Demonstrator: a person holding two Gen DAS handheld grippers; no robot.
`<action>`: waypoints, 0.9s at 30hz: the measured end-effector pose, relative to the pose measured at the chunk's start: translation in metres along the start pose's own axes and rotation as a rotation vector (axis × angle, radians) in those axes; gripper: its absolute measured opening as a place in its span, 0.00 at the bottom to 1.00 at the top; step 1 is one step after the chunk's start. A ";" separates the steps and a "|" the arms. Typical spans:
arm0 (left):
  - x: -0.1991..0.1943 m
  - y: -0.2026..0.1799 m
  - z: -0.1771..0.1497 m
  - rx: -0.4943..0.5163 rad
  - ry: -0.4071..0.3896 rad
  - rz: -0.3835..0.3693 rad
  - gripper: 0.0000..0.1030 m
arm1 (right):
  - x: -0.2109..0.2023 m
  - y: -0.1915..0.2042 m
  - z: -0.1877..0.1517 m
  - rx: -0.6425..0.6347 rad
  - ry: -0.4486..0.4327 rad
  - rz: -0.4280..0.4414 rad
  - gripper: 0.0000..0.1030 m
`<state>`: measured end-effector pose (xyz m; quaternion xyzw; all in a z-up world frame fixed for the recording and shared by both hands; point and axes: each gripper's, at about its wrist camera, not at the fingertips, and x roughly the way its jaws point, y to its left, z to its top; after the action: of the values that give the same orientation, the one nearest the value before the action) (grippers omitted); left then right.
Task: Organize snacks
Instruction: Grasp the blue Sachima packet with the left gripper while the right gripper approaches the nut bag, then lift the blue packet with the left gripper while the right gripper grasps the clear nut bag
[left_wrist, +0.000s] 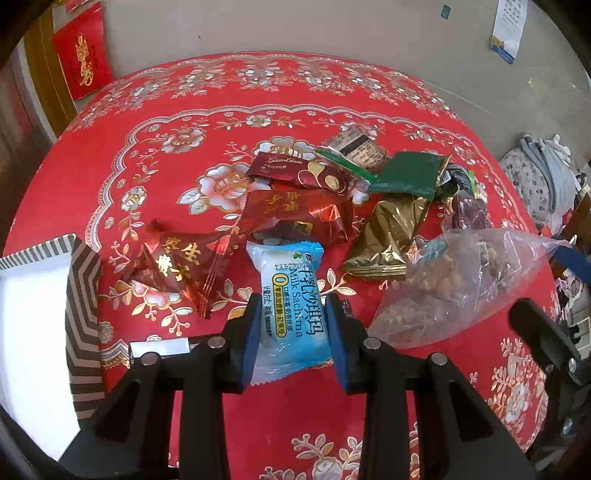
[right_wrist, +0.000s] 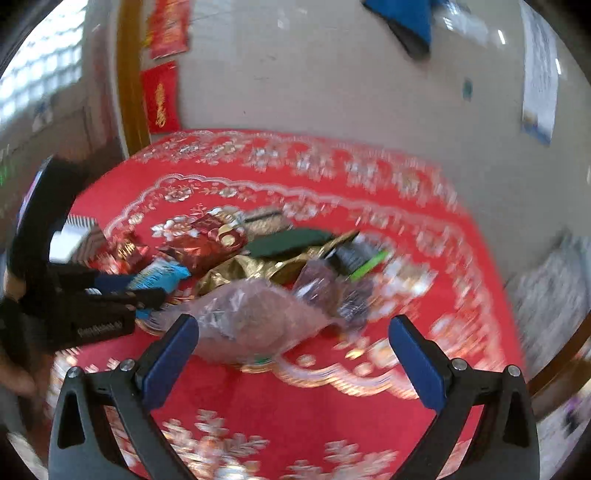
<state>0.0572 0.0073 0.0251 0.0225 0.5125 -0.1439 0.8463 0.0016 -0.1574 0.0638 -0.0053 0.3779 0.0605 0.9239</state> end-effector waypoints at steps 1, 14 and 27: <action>0.000 -0.001 0.000 0.003 0.001 0.002 0.35 | 0.006 -0.001 0.000 0.058 0.009 0.025 1.00; -0.003 0.002 -0.002 -0.006 -0.001 0.002 0.34 | 0.027 0.013 -0.010 0.035 0.013 0.074 0.41; -0.036 -0.005 -0.014 0.010 -0.071 -0.014 0.32 | -0.015 0.019 -0.021 0.005 -0.063 0.111 0.22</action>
<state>0.0281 0.0131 0.0509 0.0182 0.4816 -0.1531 0.8627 -0.0260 -0.1415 0.0599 0.0196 0.3486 0.1109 0.9305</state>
